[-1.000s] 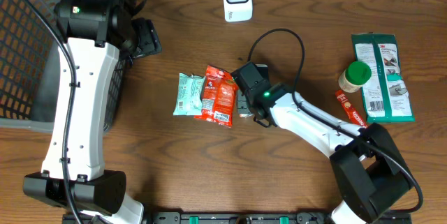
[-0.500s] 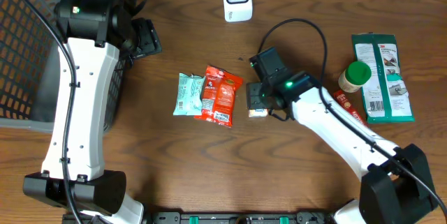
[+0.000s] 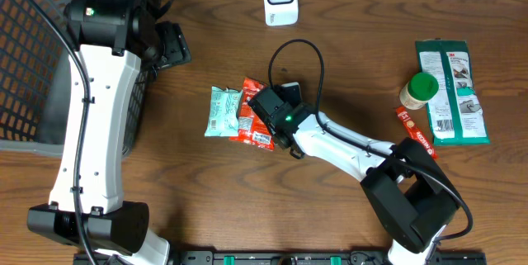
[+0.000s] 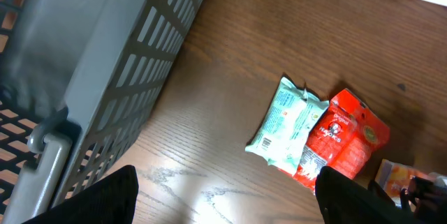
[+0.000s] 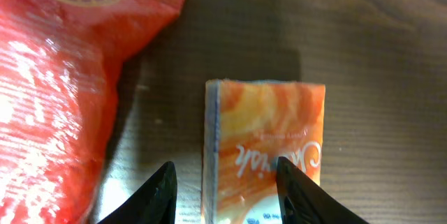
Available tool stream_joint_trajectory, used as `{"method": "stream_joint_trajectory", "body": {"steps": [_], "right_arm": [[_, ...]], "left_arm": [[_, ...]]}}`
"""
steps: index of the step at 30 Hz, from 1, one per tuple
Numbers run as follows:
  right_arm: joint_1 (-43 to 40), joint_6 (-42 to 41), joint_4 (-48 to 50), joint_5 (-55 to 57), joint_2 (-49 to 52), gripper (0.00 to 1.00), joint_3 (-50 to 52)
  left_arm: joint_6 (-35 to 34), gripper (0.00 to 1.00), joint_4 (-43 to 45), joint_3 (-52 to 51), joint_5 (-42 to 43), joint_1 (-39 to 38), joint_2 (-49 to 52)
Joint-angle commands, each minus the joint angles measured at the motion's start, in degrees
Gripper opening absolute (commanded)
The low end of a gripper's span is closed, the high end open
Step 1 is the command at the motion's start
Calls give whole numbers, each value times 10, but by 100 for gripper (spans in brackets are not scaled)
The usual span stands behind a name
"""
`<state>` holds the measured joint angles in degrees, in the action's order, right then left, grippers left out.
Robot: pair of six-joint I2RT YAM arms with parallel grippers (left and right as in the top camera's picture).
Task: Scan the item barcode
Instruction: 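Lower the right gripper onto the small orange box and grasp it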
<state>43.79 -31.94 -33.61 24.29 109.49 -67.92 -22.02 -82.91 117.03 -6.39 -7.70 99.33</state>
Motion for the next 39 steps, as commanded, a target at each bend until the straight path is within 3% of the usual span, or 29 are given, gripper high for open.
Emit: {"method": "stream_joint_trajectory", "body": {"steps": [1, 5, 16, 18, 20, 21, 22, 24, 31, 39], "right_arm": [[6, 14, 6, 37, 2, 41, -14], [7, 18, 6, 37, 3, 30, -16], [6, 18, 30, 36, 28, 27, 16], [7, 18, 25, 20, 33, 33, 16], [7, 18, 20, -14, 34, 31, 16], [7, 23, 14, -14, 34, 27, 16], [5, 29, 11, -1, 33, 14, 16], [2, 29, 7, 21, 29, 4, 15], [-19, 44, 1, 21, -65, 1, 12], [-113, 100, -8, -252, -226, 1, -13]], "left_arm": [[8, 82, -2, 2, -9, 0, -3], [8, 82, -2, 2, -9, 0, -3], [8, 82, -2, 2, -9, 0, -3], [8, 82, -2, 2, -9, 0, -3], [8, 82, -2, 2, -9, 0, -3], [8, 82, -2, 2, -9, 0, -3], [8, 82, -2, 2, -9, 0, -3], [8, 82, -2, 2, -9, 0, -3], [8, 82, -2, 2, -9, 0, -3], [8, 82, -2, 2, -9, 0, -3]]}}
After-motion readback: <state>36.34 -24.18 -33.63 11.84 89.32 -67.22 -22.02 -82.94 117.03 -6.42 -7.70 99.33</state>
